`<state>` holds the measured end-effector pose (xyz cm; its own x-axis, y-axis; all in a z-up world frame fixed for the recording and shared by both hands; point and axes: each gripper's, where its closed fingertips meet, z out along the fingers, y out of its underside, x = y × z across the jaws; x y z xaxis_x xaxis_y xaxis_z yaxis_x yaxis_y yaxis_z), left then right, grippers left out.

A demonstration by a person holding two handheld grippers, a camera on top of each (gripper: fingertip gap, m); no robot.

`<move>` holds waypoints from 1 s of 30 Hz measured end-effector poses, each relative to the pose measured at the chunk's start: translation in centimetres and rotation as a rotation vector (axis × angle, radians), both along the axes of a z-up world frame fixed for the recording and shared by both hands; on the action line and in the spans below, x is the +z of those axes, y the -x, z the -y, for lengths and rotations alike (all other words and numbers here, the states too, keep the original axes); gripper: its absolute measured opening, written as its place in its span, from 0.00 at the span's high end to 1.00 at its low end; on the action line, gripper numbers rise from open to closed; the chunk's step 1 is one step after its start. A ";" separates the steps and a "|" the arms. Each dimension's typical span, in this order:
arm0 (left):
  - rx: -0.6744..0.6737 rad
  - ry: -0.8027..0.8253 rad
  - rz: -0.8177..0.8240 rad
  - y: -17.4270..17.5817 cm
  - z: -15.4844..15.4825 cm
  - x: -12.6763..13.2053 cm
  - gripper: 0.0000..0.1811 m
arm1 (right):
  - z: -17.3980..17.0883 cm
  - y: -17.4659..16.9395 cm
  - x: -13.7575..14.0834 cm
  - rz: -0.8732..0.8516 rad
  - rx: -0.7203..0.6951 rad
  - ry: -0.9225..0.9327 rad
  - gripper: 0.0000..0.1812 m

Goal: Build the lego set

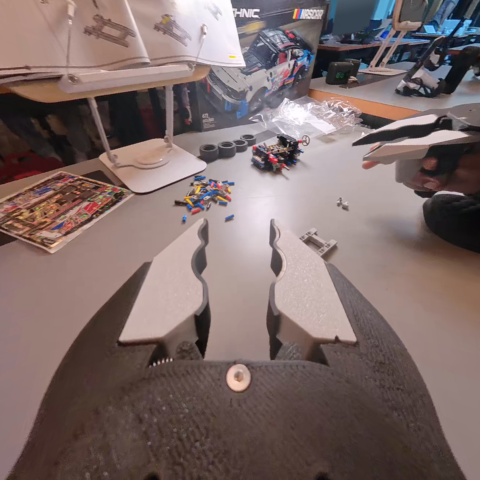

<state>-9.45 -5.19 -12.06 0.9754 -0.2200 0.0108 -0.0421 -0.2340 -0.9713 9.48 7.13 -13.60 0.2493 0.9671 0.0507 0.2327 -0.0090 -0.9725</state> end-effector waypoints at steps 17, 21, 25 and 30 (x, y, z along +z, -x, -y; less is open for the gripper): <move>0.403 -0.208 -0.042 9.5 6.7 3.4 0.75 | -0.5 -0.2 1.8 -0.122 -0.068 -0.103 1.00; 0.487 -0.247 -0.042 11.5 9.5 4.5 0.79 | -0.3 0.2 1.1 -0.095 -0.055 -0.103 1.00; 0.557 -0.236 -0.086 13.5 12.5 6.1 0.82 | 0.0 0.5 0.4 -0.074 -0.041 -0.098 1.00; 0.662 -0.022 -0.239 17.9 16.5 6.5 0.82 | 0.5 0.7 0.3 -0.066 -0.019 -0.097 1.00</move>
<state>-27.36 -21.73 -5.60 0.8796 0.4226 -0.2185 -0.1108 -0.2646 -0.9580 8.75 6.64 -13.35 0.2736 0.9535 0.1263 0.1684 0.0818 -0.9823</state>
